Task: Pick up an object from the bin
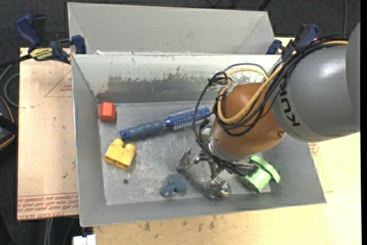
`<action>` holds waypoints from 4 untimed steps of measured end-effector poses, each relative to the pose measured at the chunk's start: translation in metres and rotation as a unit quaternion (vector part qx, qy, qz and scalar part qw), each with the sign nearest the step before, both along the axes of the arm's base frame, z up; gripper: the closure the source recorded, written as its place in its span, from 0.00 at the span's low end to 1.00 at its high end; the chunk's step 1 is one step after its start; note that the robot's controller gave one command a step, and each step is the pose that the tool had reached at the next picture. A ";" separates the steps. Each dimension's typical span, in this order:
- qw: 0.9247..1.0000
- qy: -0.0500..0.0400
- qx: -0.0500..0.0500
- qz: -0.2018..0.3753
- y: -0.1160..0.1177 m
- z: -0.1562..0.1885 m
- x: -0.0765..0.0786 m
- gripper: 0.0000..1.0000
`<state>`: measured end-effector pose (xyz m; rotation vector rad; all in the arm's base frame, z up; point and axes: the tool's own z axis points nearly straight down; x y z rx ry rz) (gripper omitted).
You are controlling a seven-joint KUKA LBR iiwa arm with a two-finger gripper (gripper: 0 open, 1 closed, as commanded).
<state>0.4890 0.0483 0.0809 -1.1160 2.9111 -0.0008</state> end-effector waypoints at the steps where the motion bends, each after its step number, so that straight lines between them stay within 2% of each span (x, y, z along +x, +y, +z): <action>1: 0.996 0.009 -0.003 0.092 0.070 0.006 0.011 0.00; 2: 0.973 0.010 -0.007 0.229 0.001 0.002 -0.005 0.00; 3: 0.979 0.008 -0.005 0.204 0.039 0.007 -0.008 0.00; 4: 0.980 0.010 -0.005 0.201 0.037 0.006 -0.008 1.00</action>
Offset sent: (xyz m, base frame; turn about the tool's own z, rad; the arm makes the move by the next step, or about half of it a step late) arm 0.0102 0.0664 0.0063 -0.1823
